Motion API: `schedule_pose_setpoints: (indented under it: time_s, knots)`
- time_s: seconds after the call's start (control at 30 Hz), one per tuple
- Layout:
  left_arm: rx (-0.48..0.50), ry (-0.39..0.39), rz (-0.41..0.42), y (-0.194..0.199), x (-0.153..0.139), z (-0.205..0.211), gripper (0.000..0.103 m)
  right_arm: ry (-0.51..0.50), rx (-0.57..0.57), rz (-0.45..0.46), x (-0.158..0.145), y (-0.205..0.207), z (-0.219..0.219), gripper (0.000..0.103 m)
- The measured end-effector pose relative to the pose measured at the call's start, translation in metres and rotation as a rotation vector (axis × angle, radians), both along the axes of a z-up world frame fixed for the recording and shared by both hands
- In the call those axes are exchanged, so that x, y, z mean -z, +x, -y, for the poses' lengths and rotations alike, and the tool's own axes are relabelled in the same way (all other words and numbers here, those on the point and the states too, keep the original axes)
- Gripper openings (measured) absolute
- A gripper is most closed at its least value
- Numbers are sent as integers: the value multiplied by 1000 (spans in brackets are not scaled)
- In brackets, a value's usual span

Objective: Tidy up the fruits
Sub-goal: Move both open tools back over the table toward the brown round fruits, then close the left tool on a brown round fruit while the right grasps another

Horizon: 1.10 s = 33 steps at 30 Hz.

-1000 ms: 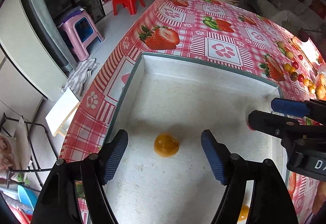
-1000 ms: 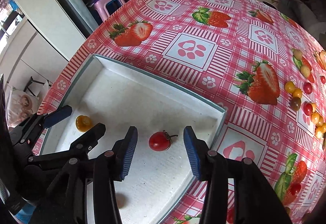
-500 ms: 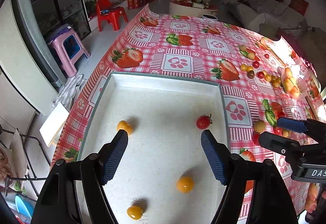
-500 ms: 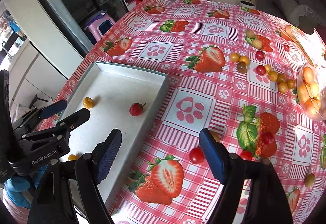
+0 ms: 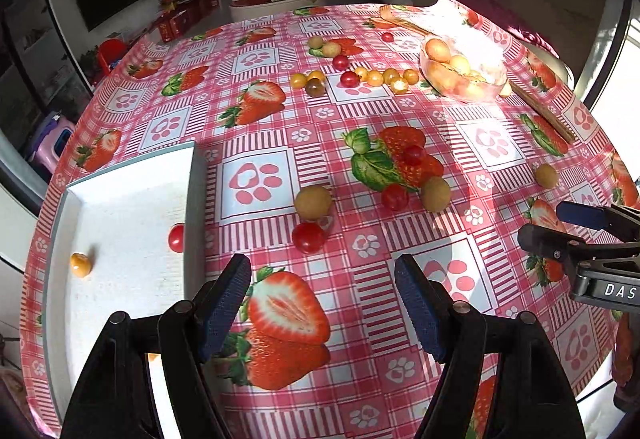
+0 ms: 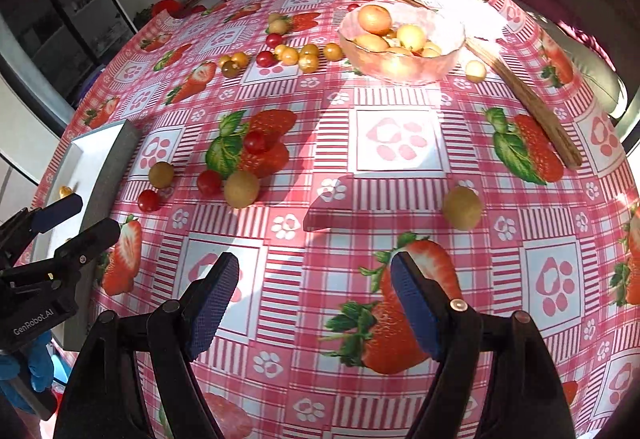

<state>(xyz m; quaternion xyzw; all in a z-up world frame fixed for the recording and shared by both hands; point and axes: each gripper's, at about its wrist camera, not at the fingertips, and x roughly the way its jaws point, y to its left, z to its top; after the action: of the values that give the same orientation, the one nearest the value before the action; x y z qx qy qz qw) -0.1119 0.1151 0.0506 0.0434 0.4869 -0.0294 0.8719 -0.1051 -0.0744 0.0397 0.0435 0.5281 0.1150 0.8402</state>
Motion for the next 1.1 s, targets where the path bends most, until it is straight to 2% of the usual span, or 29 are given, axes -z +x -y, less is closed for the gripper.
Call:
schedule_pose_setpoints:
  time_s: [0.1, 0.27, 0.4, 0.63, 0.73, 0.97, 1.03, 1.07, 1.1]
  knots:
    - [8, -2, -21, 2, 13, 17, 75, -24, 50, 12, 5, -7, 27, 81]
    - [20, 44, -18, 8, 25, 34, 75, -11, 112, 7, 15, -13, 59, 81]
    - [22, 22, -17, 14, 26, 43, 75, 1, 145, 5, 21, -14, 72, 81]
    - [45, -9, -34, 25, 34, 70, 75, -38, 159, 42, 23, -6, 77, 81]
    - [49, -27, -31, 31, 35, 77, 67, -57, 160, 55, 24, 1, 77, 81]
    - [32, -44, -24, 50, 36, 84, 67, -111, 125, 89, 26, 17, 63, 80]
    - [40, -51, -19, 53, 36, 86, 62, -124, 118, 94, 26, 23, 59, 75]
    - [45, -53, -16, 53, 35, 87, 57, -133, 117, 97, 26, 26, 57, 69]
    - [52, -58, -13, 53, 35, 87, 46, -140, 116, 101, 26, 28, 56, 61]
